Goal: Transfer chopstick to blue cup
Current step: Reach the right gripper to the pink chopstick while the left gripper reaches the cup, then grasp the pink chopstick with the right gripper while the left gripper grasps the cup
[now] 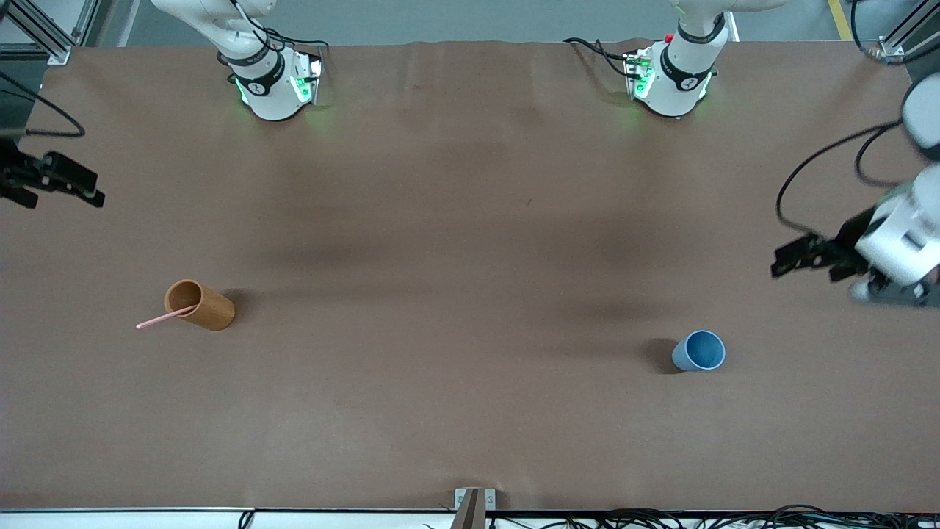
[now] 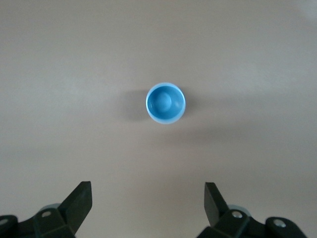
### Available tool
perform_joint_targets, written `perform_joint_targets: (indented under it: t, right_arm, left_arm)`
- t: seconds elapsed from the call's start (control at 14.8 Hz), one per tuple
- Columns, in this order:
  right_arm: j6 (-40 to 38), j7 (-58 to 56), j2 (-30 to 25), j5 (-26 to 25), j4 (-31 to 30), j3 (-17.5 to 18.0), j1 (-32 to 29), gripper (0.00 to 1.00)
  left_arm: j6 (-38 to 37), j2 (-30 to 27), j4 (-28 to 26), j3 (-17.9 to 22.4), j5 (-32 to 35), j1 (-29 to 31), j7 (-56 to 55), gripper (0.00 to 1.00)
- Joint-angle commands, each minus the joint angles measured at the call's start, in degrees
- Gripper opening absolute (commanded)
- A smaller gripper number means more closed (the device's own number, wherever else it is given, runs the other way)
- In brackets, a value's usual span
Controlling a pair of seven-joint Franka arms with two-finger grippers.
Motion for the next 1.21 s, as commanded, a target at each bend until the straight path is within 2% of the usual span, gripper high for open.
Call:
perform_joint_targets:
  t: [0.0, 0.34, 0.47, 0.54, 0.74, 0.81, 0.88, 1.01, 1.08, 1.15]
  right_arm:
    - [3.66, 0.99, 7.06, 1.43, 0.02, 0.53, -2.23, 0.95]
    - [6.92, 3.53, 16.39, 0.9, 0.9, 0.44, -2.59, 0.9]
    - [9.99, 4.32, 19.29, 0.55, 1.33, 0.44, -2.59, 0.82]
    - [9.65, 7.11, 21.48, 0.37, 2.99, 0.44, -2.68, 0.77]
    - [8.16, 9.34, 26.85, 0.46, 8.35, 0.44, -3.73, 0.76]
    - [7.9, 9.43, 28.08, 0.46, 9.59, 0.35, -3.91, 0.75]
    - [6.76, 9.6, 29.31, 0.29, 10.99, 0.35, -3.91, 0.7]
    - [4.82, 10.57, 32.48, 0.37, 15.11, 0.0, -4.17, 0.66]
    - [4.29, 10.66, 33.19, 0.46, 16.27, 0.0, -4.52, 0.63]
    - [4.46, 10.66, 33.54, 0.55, 16.37, 0.0, -4.7, 0.61]
  left_arm:
    - [6.63, 7.79, 1.41, -0.02, -0.26, -0.14, 0.46, 1.0]
    - [16.39, 17.12, 1.15, -0.02, -0.34, -1.11, -0.86, 1.0]
    - [18.59, 19.58, 0.97, -0.02, -0.34, -1.02, -1.91, 1.0]
    - [19.21, 20.38, 0.79, 0.06, -0.26, -1.02, -1.92, 1.0]
    - [21.14, 21.17, -1.05, -0.02, -0.26, -0.85, -1.92, 0.95]
    - [21.67, 21.7, -1.05, -0.02, -0.34, -1.11, -2.0, 0.88]
    - [22.11, 21.97, -0.97, -0.02, -0.34, -1.28, -2.53, 0.74]
    - [23.17, 22.41, -0.97, -0.02, -0.26, -1.37, -5.07, 0.31]
    - [23.78, 22.84, -0.97, -0.02, -0.08, -1.46, -5.69, 0.14]
    - [23.87, 23.02, -0.88, -0.11, 0.01, -1.64, -6.39, 0.06]
